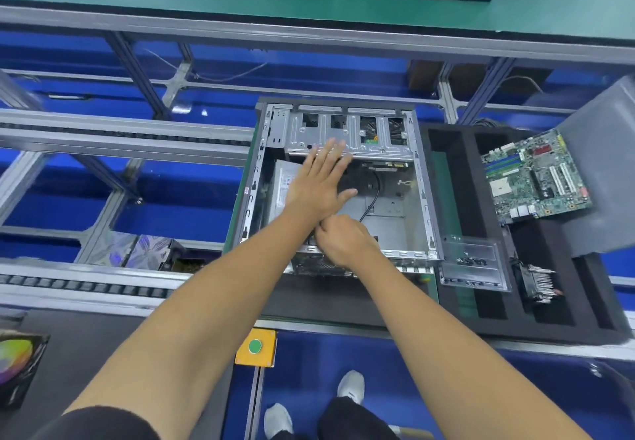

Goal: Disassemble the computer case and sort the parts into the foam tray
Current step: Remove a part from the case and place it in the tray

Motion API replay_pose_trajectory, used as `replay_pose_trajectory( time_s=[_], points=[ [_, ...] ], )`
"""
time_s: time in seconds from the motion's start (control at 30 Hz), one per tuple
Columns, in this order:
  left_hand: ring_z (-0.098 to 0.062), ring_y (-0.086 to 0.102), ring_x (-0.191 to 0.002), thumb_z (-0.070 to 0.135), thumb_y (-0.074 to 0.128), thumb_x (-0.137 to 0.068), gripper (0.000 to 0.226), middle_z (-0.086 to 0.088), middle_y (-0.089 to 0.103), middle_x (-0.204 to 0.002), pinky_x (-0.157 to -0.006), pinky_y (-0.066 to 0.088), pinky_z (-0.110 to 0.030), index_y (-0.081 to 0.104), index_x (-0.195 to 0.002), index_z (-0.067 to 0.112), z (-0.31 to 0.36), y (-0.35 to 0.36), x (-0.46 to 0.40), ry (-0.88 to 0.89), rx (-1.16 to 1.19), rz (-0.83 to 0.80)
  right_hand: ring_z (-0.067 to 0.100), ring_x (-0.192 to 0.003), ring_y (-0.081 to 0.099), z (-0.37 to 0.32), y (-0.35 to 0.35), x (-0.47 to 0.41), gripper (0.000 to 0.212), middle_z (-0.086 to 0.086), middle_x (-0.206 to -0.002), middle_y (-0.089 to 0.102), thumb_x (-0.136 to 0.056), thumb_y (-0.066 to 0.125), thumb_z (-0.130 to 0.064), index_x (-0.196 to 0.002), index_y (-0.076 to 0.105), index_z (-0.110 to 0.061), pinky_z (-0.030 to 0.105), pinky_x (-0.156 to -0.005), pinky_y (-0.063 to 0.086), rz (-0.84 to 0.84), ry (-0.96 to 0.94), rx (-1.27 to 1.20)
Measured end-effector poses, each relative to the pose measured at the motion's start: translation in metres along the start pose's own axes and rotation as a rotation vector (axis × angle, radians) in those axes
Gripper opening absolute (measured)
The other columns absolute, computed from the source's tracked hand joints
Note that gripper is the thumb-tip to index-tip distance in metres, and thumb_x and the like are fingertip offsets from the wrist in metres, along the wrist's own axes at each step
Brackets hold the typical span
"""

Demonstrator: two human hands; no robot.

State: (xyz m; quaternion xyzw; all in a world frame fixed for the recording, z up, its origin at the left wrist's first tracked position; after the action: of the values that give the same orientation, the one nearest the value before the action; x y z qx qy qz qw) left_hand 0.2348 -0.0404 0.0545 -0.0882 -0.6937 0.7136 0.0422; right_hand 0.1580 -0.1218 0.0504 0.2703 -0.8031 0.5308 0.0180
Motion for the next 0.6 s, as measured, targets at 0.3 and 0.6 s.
replay_pose_trajectory(
  time_s=[0.3,0.6],
  points=[
    [-0.019,-0.007,-0.158,0.042,0.041,-0.107,0.056,-0.006,0.009,-0.169,-0.125,-0.016,-0.036,0.028,-0.156,0.019,-0.025,-0.016,0.012,-0.101,0.407,0.103,0.030,-0.079,0.055,0.000,0.001,-0.004,0.068,0.006,-0.095,0.067,-0.084,0.026,-0.061,-0.142,0.029,-0.026,0.041,-0.068,0.040,0.054,0.008,-0.072],
    [-0.013,0.007,-0.154,0.048,0.040,-0.099,0.056,-0.002,0.023,-0.162,-0.126,-0.002,-0.044,0.036,-0.148,0.020,-0.015,-0.024,0.013,-0.117,0.728,0.168,0.032,-0.082,0.060,-0.001,0.001,-0.005,0.051,0.005,-0.099,0.067,-0.094,0.032,-0.050,-0.137,0.032,-0.022,0.042,-0.070,0.044,0.066,-0.063,-0.035]
  ],
)
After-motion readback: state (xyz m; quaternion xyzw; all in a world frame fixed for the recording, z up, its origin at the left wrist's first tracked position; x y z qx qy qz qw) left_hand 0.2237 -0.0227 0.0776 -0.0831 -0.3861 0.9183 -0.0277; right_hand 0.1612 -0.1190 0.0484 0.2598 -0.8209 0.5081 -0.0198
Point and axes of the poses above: each hand's wrist, its own x-axis away from the middle knuckle, its own y-axis out of the palm, z = x × y, the point moved 6 cm from there along -x, towards the middle knuckle
